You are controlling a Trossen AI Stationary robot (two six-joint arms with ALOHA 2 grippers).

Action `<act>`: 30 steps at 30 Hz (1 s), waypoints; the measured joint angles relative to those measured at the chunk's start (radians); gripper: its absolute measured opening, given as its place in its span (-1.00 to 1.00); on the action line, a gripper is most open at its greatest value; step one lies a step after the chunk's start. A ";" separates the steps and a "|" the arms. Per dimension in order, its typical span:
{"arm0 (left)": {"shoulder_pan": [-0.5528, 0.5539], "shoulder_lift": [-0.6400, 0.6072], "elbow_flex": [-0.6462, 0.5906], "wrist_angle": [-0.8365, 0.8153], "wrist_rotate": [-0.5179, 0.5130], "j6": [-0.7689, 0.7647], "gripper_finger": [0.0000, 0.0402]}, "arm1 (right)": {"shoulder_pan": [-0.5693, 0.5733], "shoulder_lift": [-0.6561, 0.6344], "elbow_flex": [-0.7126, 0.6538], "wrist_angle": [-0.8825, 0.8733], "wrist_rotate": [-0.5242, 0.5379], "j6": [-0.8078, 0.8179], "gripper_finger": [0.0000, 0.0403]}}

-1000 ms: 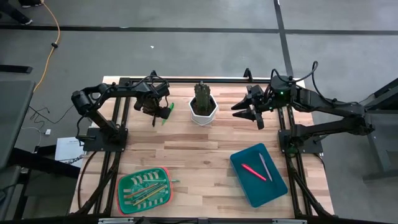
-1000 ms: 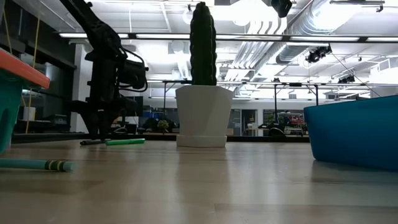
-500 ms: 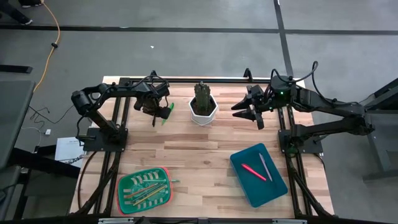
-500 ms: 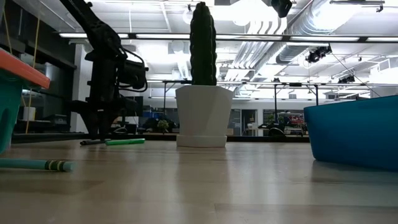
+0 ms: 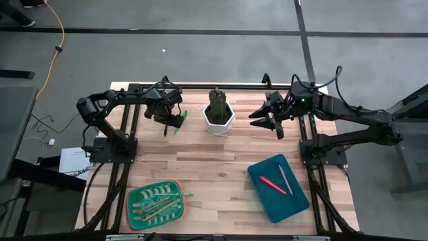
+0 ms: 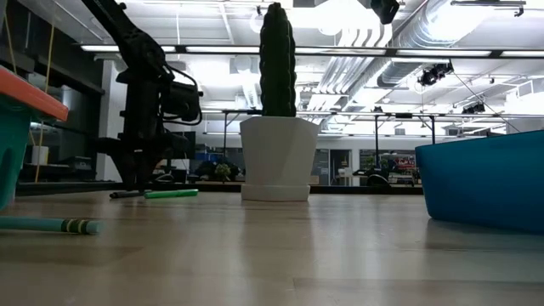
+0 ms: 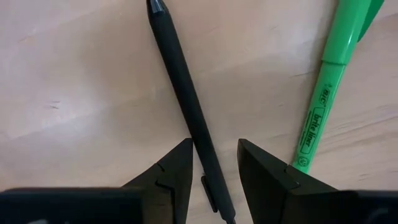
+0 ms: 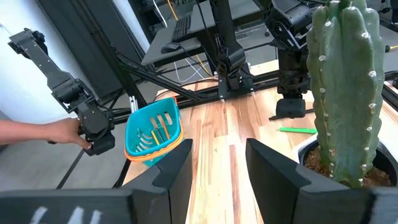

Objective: Sort pens & pencils
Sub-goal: Put the black pen into the blue bin

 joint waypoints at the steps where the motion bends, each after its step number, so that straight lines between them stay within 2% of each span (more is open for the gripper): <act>1: 0.000 0.000 0.000 0.003 0.000 0.000 -0.43 | 0.000 0.000 0.000 0.000 0.000 0.000 -0.30; 25: 0.026 0.002 0.000 -0.001 -0.001 0.017 -0.43 | 0.000 0.002 0.000 -0.004 0.000 0.000 -0.30; 30: 0.026 0.003 0.000 0.000 0.024 0.028 -0.43 | 0.000 0.002 0.000 -0.004 0.000 0.000 -0.30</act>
